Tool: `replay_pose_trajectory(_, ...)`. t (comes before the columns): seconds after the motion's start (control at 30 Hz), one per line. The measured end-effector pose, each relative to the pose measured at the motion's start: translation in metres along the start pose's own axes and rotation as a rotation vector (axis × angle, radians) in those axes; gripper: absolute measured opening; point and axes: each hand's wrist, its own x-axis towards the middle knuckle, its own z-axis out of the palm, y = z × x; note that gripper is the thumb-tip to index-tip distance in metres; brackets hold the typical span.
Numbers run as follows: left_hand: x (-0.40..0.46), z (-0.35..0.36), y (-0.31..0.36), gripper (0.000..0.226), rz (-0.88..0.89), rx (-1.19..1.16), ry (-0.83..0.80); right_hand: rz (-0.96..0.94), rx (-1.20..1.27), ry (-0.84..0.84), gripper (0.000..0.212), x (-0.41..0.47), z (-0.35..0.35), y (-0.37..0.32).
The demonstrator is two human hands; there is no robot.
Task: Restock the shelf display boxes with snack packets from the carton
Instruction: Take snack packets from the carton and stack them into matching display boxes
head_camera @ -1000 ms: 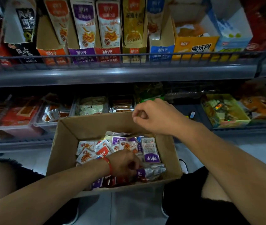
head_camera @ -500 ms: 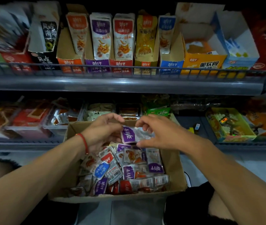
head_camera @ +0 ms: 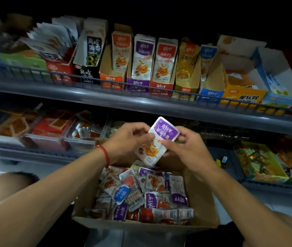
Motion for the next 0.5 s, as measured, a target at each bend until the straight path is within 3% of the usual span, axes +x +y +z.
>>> replay_pose_trajectory(0.27, -0.002, -0.046, 0.012, 0.014, 0.209, 0.162, 0.138, -0.21, -0.511, 0.075, 0.008, 0.035, 0.005, -0.063)
replay_pose_trajectory(0.4, 0.004, -0.066, 0.023, 0.023, 0.324, 0.121, 0.268, -0.28, -0.641, 0.02, 0.007, 0.056, 0.011, -0.105)
replay_pose_trajectory(0.5, 0.013, -0.075, 0.033, 0.014, 0.369, 0.028, 0.397, -0.354, -0.731, 0.055, 0.007, 0.086, 0.005, -0.135)
